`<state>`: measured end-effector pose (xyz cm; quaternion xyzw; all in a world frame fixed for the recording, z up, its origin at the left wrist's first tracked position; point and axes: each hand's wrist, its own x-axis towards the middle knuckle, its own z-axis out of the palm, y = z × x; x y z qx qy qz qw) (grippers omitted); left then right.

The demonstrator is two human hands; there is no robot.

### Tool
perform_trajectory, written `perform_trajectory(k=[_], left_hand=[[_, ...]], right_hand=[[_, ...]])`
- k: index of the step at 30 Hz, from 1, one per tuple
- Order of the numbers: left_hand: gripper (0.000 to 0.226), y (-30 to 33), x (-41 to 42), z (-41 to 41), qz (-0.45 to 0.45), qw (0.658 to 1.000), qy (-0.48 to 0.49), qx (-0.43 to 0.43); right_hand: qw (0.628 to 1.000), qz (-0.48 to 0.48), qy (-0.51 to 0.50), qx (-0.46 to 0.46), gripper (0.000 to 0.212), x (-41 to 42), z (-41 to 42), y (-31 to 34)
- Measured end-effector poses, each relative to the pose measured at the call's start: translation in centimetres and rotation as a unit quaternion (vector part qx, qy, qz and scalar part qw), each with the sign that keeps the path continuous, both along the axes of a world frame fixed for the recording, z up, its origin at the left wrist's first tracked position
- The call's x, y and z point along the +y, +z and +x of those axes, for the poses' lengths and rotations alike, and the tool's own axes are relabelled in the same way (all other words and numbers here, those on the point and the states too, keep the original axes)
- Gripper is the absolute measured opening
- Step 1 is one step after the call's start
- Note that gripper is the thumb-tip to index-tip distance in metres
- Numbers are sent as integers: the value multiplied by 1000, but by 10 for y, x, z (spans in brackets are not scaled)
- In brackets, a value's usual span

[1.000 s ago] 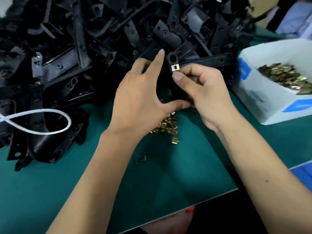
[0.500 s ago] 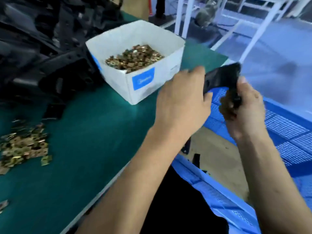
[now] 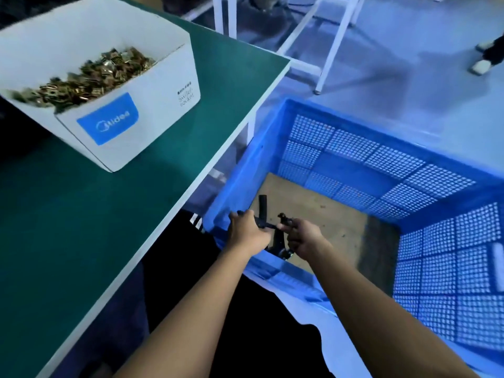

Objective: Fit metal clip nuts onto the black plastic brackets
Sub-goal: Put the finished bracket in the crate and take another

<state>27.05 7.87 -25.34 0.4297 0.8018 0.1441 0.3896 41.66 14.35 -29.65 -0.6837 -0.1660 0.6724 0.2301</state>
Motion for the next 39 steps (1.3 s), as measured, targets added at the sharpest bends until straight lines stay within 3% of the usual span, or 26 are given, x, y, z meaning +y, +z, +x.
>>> perform_trajectory(k=[5,8,12,15,19,23,29,32,35,39], left_hand=[[39,10,12,3,13,999,-2,29],[30,31,16,6,96,993,-7,64],[20,86,31,12,244,967,19,72],[11,136,37,9,342,937,32,62],[7,200,15,-16,494,865,29,84],[9,248,-33,-64,609,785,36,110],[8,259,-127,-169,649,706,177,222],[10,251,-179,-217,589,722,222,287],[14,231,-232,-264,494,747,274,351],[18,204,-293,-309,384,741,332,440]], right_hand=[[1000,-5,-18,-16,21,1,-16,-6],[998,31,-21,-52,14,2,-26,10],[981,179,27,-65,28,1,-48,69],[946,307,82,-68,34,-1,-66,132],[834,510,145,-151,23,-5,-88,210],[746,638,184,-40,13,-41,-136,275],[588,715,377,22,17,-114,-248,307],[513,709,483,26,12,-147,-302,305],[423,675,603,-26,9,-177,-354,293],[369,675,639,-27,26,-198,-406,274]])
